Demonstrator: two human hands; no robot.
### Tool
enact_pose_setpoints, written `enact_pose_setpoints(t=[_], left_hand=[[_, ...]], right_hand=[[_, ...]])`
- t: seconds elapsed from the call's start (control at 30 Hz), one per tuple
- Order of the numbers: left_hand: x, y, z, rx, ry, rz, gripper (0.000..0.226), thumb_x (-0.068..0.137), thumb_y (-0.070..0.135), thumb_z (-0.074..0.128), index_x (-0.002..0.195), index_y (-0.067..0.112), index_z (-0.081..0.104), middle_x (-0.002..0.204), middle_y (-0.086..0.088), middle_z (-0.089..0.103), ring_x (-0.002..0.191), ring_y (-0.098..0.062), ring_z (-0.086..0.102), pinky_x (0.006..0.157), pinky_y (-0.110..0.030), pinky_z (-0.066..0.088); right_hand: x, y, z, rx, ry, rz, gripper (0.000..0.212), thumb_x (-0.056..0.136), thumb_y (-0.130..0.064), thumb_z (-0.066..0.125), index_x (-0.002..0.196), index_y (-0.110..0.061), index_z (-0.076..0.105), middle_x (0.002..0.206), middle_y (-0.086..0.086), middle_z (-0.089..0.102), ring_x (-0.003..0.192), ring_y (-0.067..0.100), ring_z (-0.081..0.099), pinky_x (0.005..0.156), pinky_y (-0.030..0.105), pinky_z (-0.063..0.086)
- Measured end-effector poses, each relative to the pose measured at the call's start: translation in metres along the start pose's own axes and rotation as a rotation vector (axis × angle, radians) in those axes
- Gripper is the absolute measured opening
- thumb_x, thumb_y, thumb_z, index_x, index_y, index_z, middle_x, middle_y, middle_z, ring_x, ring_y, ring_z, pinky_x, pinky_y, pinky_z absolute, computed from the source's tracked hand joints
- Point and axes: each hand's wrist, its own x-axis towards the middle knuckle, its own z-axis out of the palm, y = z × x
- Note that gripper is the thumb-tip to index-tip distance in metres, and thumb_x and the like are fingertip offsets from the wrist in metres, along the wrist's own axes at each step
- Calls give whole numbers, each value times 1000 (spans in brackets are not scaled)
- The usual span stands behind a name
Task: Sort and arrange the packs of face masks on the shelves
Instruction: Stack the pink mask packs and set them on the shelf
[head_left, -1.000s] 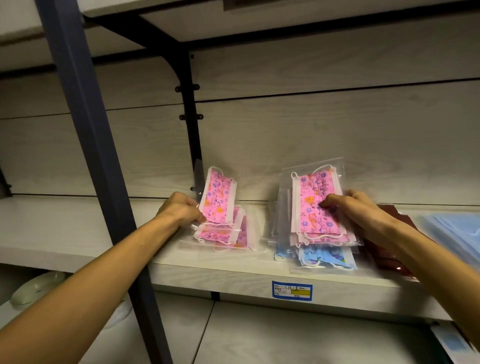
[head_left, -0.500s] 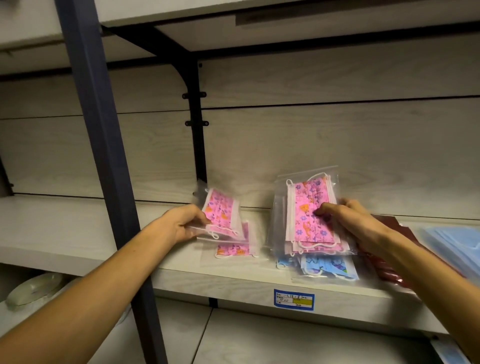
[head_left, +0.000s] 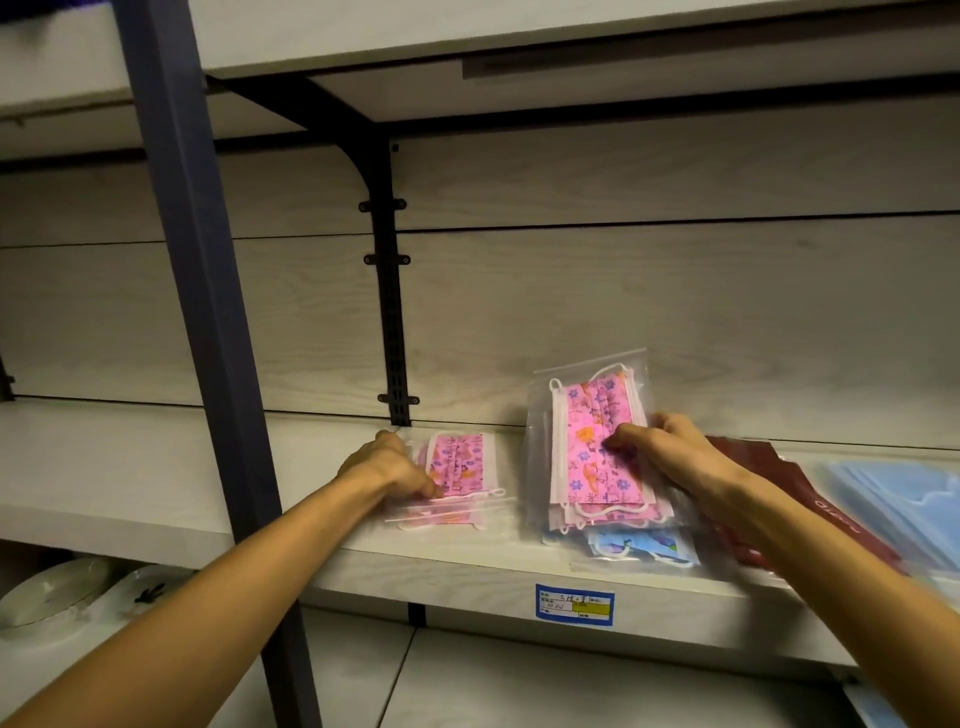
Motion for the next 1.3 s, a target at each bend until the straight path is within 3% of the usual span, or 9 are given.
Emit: enact_pose_setpoints(t=[0.37, 0.5, 0.6, 0.73, 0.87, 0.93, 1.07, 1.17, 1.3], left_hand=[[11, -6, -28, -79, -57, 4, 43, 73, -8, 78, 113, 2, 65, 97, -12, 67, 78, -22, 65, 63, -31, 57], [13, 4, -59, -103, 38, 175, 39, 79, -13, 63, 105, 15, 68, 94, -10, 71, 71, -21, 67, 51, -28, 54], [16, 16, -83, 15, 88, 384, 23, 78, -2, 64, 84, 19, 72, 81, -8, 76, 74, -29, 74, 65, -42, 63], [3, 37, -88, 426, 125, 622, 19, 78, 14, 67, 64, 26, 61, 70, 10, 64, 80, -23, 65, 63, -30, 44], [-4, 60, -54, 666, 128, 784, 25, 73, 18, 64, 95, 26, 72, 98, 4, 72, 101, -23, 66, 76, -28, 43], [-2, 69, -32, 665, 95, 844, 26, 68, 17, 62, 91, 27, 69, 95, 1, 73, 96, -26, 67, 75, -28, 44], [1, 86, 5, 655, 73, 970, 36, 70, 17, 58, 105, 25, 66, 96, 1, 73, 91, -27, 66, 77, -34, 51], [5, 90, 17, 529, 71, 1009, 38, 79, 16, 60, 115, 26, 68, 103, 3, 74, 97, -22, 67, 83, -32, 53], [14, 82, 26, 375, 176, 1041, 38, 89, 38, 65, 126, 30, 61, 127, 6, 66, 123, -16, 55, 107, -29, 29]], right_hand=[[6, 7, 0, -4, -44, -21, 11, 95, -9, 64, 97, 2, 63, 91, 30, 71, 73, 33, 66, 72, 44, 58], [15, 1, -8, -10, 19, -20, 19, 94, -4, 61, 76, 0, 64, 59, 12, 59, 42, 15, 51, 40, 22, 41], [23, -5, -9, 26, 65, 10, 25, 94, 0, 58, 70, -2, 63, 55, 7, 54, 39, 13, 45, 34, 19, 35], [24, -9, -8, -16, 17, 87, 22, 94, -2, 57, 74, -3, 65, 60, 7, 52, 42, 12, 41, 34, 20, 31], [25, -5, -8, -106, -114, 153, 17, 85, -22, 66, 86, -6, 69, 72, 9, 61, 55, 18, 53, 54, 32, 43], [25, -3, -3, -87, -199, 219, 27, 93, -24, 58, 104, 0, 63, 79, 13, 69, 67, 27, 67, 63, 35, 58], [28, 0, 8, -88, -235, 167, 52, 97, -51, 51, 135, -17, 59, 127, 11, 69, 111, 31, 69, 101, 46, 52], [25, -4, 9, -220, -270, 176, 73, 76, -74, 66, 126, -22, 67, 119, 3, 74, 109, 24, 70, 102, 43, 51], [28, -6, 15, -346, -247, 190, 46, 74, -36, 86, 109, -12, 68, 97, 7, 77, 85, 24, 76, 77, 30, 61]])
